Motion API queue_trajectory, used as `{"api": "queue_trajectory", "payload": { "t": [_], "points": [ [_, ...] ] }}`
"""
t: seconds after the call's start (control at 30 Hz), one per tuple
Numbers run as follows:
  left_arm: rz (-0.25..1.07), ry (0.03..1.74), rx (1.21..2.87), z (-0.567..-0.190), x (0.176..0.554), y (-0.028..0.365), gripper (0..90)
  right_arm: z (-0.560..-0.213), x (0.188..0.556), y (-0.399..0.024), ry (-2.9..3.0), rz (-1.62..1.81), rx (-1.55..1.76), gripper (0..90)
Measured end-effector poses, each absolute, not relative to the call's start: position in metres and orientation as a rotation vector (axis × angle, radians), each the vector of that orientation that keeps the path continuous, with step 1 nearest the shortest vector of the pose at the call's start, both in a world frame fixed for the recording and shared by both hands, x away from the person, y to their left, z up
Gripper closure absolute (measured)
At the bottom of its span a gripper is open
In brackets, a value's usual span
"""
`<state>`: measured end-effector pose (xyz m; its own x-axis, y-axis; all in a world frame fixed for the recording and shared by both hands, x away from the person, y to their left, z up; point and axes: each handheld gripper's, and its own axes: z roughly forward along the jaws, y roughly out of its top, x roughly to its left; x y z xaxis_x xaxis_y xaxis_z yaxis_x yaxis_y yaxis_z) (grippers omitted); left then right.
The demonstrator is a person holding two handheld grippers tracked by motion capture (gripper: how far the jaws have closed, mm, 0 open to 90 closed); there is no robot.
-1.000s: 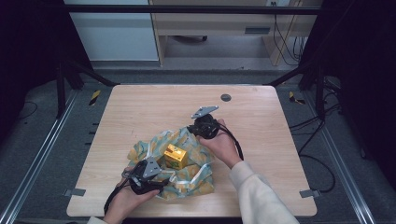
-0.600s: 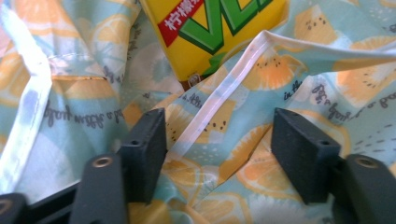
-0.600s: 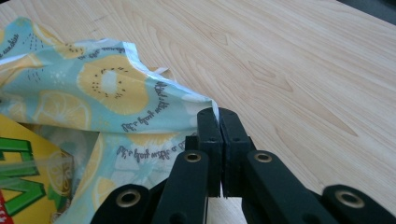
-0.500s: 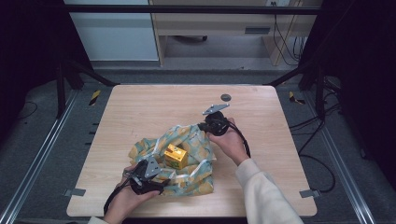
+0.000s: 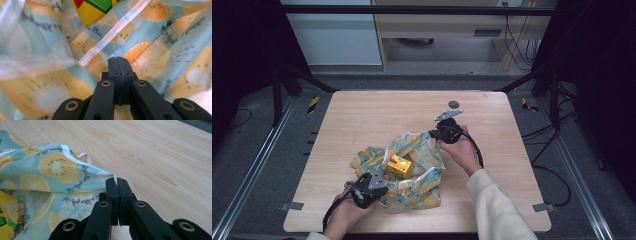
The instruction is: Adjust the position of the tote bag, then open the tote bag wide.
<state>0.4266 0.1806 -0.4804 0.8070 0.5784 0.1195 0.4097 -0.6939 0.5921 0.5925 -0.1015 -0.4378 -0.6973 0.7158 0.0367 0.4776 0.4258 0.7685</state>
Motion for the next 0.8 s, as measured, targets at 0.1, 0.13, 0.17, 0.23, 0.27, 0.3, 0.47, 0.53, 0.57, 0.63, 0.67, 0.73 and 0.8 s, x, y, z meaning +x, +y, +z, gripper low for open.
{"api": "queue_trajectory", "payload": {
  "t": [0.1, 0.13, 0.17, 0.23, 0.27, 0.3, 0.47, 0.53, 0.57, 0.63, 0.67, 0.73, 0.8],
  "points": [
    [0.384, 0.721, 2.444, -0.481, 0.425, 0.179, 90.0, -0.447, 0.6, -0.108, 2.386, 1.107, 1.083, 89.5],
    [0.393, 0.719, 2.443, -0.481, 0.424, 0.179, 90.0, -0.447, 0.6, -0.108, 2.386, 1.107, 1.083, 89.5],
    [0.399, 0.713, 2.445, -0.48, 0.423, 0.179, 90.0, -0.449, 0.602, -0.109, 2.381, 1.103, 1.105, 89.5],
    [0.4, 0.706, 2.446, -0.478, 0.422, 0.178, 90.0, -0.454, 0.606, -0.113, 2.38, 1.086, 1.128, 89.5],
    [0.398, 0.701, 2.448, -0.477, 0.421, 0.178, 90.0, -0.457, 0.608, -0.115, 2.382, 1.084, 1.155, 89.5],
    [0.405, 0.698, 2.45, -0.477, 0.421, 0.178, 90.0, -0.457, 0.608, -0.115, 2.382, 1.084, 1.155, 89.5],
    [0.407, 0.686, 2.466, -0.479, 0.419, 0.178, 90.0, -0.462, 0.61, -0.115, 2.395, 1.038, 1.156, 89.5],
    [0.41, 0.682, 2.469, -0.478, 0.417, 0.179, 90.0, -0.466, 0.612, -0.116, 2.402, 1.0, 1.169, 89.5],
    [0.409, 0.682, 2.464, -0.478, 0.416, 0.179, 90.0, -0.467, 0.612, -0.117, 2.404, 0.993, 1.18, 89.5],
    [0.403, 0.675, 2.471, -0.478, 0.416, 0.18, 90.0, -0.468, 0.612, -0.117, 2.404, 0.989, 1.18, 89.5],
    [0.4, 0.678, 2.47, -0.478, 0.415, 0.18, 90.0, -0.469, 0.612, -0.118, 2.404, 0.984, 1.181, 89.5],
    [0.4, 0.68, 2.469, -0.478, 0.414, 0.18, 90.0, -0.471, 0.613, -0.121, 2.395, 0.963, 1.182, 87.5],
    [0.413, 0.676, 2.461, -0.478, 0.413, 0.18, 90.0, -0.471, 0.612, -0.122, 2.382, 0.963, 1.195, 83.8]
  ]
}}
